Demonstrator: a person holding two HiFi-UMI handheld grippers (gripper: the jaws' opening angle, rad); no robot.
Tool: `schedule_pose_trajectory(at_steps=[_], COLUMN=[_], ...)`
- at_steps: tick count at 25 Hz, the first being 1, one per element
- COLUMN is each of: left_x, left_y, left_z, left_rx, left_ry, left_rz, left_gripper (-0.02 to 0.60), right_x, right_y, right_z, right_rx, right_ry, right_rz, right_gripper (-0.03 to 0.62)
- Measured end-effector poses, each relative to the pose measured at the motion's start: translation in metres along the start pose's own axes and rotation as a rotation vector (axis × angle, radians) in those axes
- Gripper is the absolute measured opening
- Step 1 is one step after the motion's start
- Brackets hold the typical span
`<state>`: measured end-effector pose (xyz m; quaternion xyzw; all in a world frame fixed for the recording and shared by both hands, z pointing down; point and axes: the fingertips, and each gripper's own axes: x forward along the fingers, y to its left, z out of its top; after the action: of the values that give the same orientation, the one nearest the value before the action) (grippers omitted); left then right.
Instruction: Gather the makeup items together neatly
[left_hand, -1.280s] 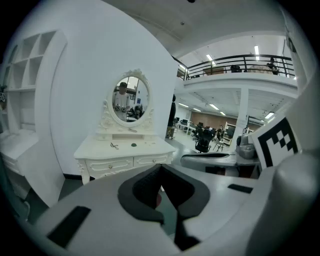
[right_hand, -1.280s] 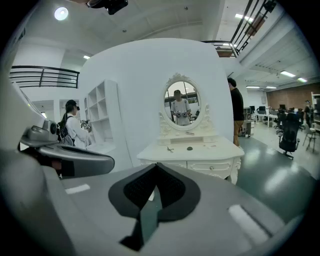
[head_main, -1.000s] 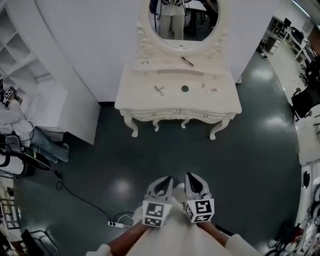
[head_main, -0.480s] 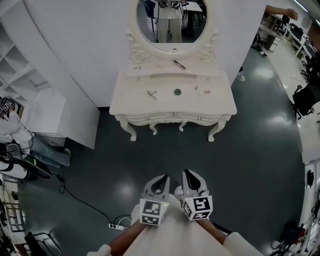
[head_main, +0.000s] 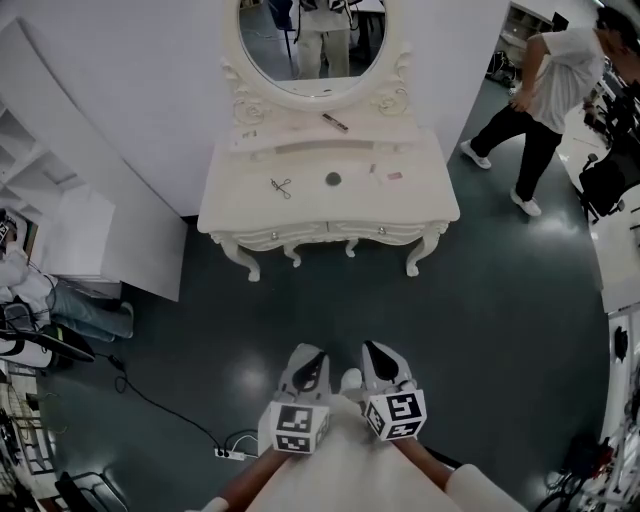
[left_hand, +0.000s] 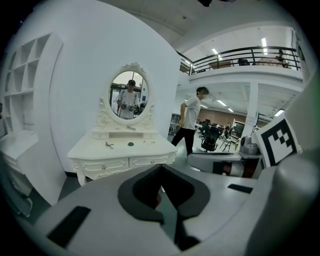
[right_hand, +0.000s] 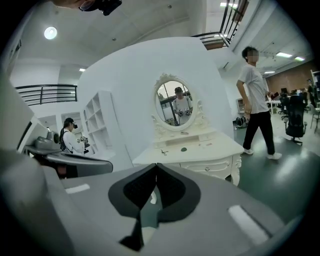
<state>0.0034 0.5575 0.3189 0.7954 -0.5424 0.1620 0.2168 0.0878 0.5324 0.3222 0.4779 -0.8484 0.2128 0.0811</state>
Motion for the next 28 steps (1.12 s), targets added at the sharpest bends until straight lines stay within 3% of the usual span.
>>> schedule_pose_trajectory(at_steps=[7,15,28], left_x=[0.032,0.086,0.167], left_y=[0.02,0.048,0.13], left_z=[0.017,0.052,0.125], left_rx=[-0.025,-0.007,0.017], left_ry=[-0.002,0.013,0.028], left_rz=[0.006,-0.061,-0.161], left_gripper=[0.009,0.009,0.009], right_x=[0.03,0.093,0.21], right_y=[-0.012,-0.031,-0.046], right_z=[0.013,0.036,0.091], right_rx=[0.007,0.007,0.026], right_ry=[0.012,0.034,0.041], right_rz=[0.007,-0.041,-0.148], right_gripper=[0.003,0.003,0.003])
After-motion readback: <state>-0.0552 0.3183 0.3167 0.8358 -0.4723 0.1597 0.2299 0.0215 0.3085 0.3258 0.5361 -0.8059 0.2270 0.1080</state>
